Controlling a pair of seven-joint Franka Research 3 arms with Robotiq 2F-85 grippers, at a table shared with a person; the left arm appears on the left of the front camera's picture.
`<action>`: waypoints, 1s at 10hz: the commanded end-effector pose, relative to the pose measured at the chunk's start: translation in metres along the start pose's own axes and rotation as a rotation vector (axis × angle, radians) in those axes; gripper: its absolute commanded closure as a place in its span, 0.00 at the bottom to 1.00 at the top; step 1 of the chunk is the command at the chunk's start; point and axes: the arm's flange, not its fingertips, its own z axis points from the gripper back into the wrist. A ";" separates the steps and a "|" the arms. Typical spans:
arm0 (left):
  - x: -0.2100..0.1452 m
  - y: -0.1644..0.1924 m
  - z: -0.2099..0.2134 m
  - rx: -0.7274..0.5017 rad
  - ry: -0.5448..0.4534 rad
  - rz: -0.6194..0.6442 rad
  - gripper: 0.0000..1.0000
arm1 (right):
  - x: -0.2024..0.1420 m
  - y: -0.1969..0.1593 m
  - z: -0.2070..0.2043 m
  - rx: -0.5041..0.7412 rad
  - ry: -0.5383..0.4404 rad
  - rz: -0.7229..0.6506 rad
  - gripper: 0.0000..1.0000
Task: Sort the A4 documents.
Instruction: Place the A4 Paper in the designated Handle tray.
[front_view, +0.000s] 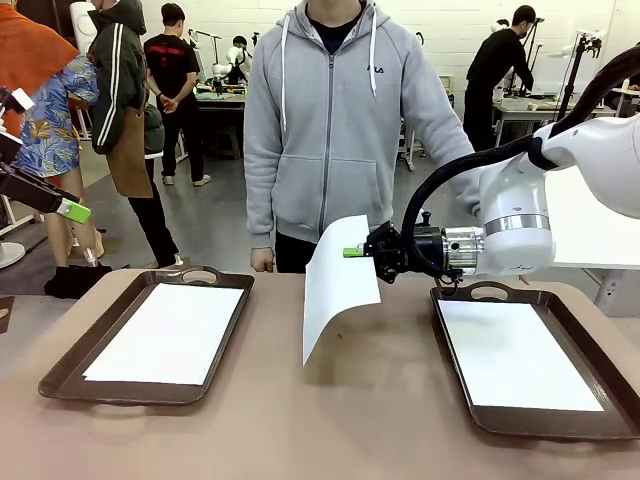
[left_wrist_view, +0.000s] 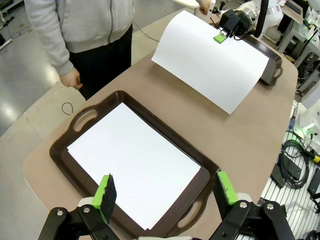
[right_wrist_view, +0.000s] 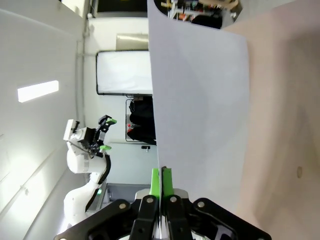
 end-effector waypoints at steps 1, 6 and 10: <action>-0.002 0.001 0.001 -0.004 -0.006 -0.012 0.00 | -0.016 0.023 0.054 -0.010 0.007 0.041 0.99; -0.002 0.001 0.001 -0.004 -0.006 -0.012 0.00 | -0.044 0.050 0.179 -0.215 -0.018 0.066 0.99; -0.002 0.001 0.001 -0.004 -0.006 -0.012 0.00 | -0.042 0.022 0.236 -0.131 -0.001 -0.084 0.99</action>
